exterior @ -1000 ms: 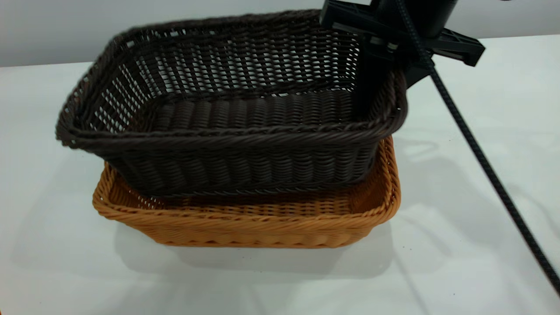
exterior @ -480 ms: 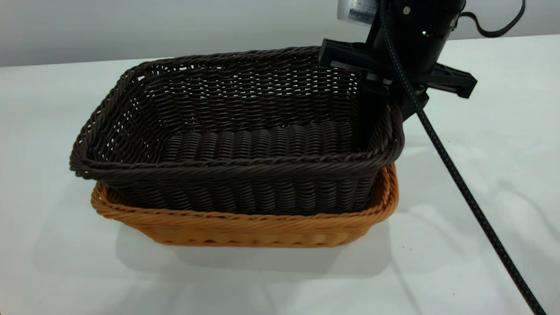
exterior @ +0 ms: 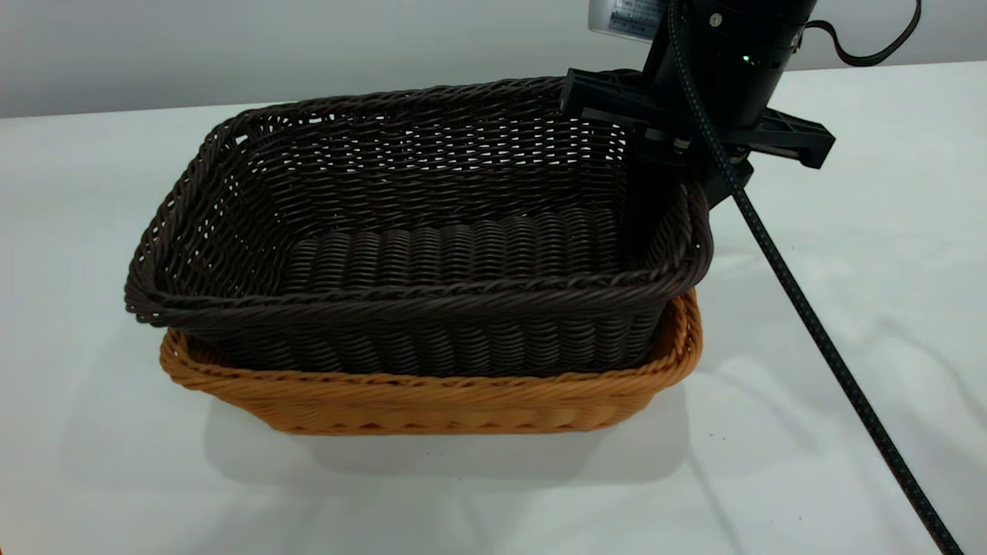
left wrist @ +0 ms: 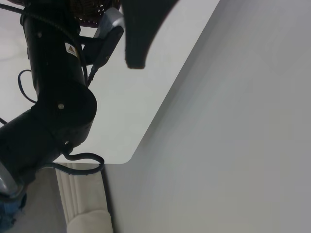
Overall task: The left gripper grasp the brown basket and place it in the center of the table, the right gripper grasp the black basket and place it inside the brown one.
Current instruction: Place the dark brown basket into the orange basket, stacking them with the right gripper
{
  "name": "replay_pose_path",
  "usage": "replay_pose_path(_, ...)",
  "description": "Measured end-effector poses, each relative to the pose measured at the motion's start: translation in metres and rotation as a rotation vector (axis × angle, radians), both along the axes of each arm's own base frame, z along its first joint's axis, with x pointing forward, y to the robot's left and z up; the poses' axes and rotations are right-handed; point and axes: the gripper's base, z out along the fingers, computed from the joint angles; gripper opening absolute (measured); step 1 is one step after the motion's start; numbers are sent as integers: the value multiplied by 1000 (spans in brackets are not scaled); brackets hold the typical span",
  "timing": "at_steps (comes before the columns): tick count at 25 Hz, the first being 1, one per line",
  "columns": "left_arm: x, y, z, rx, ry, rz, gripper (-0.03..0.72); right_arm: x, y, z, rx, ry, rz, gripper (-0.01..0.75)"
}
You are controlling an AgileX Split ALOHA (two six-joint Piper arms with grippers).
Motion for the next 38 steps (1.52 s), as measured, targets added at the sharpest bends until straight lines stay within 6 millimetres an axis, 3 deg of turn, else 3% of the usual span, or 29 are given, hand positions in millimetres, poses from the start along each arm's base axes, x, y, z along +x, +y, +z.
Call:
replay_pose_path(5,0,0,0,0,0,0,667,-3,-3,0,-25,19,66,148)
replay_pose_path(8,0,0,0,0,0,0,667,-7,-4,0,-25,45,135,265)
replay_pose_path(14,0,0,0,-1,-1,0,667,-7,-2,1,-11,45,149,570)
replay_pose_path(17,0,0,0,-1,0,0,667,-7,-3,1,-16,43,151,643)
replay_pose_path(31,0,0,-1,3,8,-3,667,-17,-7,2,-41,147,204,666)
replay_pose_path(38,-1,0,-1,2,9,-4,667,0,1,27,-6,74,213,666)
